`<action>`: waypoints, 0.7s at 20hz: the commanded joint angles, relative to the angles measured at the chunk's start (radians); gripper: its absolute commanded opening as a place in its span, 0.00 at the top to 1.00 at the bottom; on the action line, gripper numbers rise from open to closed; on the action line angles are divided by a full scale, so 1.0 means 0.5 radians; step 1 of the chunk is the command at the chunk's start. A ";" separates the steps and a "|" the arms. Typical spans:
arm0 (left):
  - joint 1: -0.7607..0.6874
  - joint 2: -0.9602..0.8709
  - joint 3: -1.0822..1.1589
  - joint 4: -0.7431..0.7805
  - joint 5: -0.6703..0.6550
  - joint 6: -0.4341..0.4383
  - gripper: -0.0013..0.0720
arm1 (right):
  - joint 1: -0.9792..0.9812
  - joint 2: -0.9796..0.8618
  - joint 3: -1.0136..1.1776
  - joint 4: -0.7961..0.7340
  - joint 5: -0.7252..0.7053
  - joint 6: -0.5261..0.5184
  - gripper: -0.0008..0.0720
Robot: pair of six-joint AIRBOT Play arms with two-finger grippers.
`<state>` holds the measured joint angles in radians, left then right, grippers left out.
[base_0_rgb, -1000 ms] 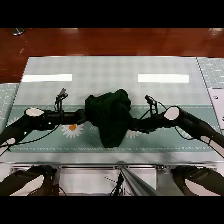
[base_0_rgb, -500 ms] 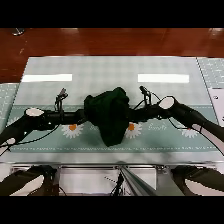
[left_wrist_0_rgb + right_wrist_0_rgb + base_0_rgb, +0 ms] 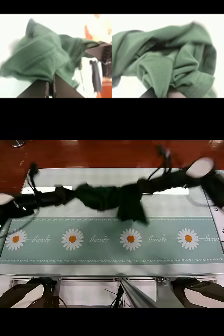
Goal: Fold the shirts.
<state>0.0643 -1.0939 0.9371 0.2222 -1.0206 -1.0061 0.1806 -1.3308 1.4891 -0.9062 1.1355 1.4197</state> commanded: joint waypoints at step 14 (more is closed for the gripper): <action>0.548 0.991 1.528 0.961 -0.231 -0.722 0.94 | -0.159 1.312 0.796 -0.785 1.167 0.201 0.96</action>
<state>0.3229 -0.7120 1.6917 0.5293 -1.0775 -1.3140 0.1017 -0.7910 1.9560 -1.2816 1.6360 1.4956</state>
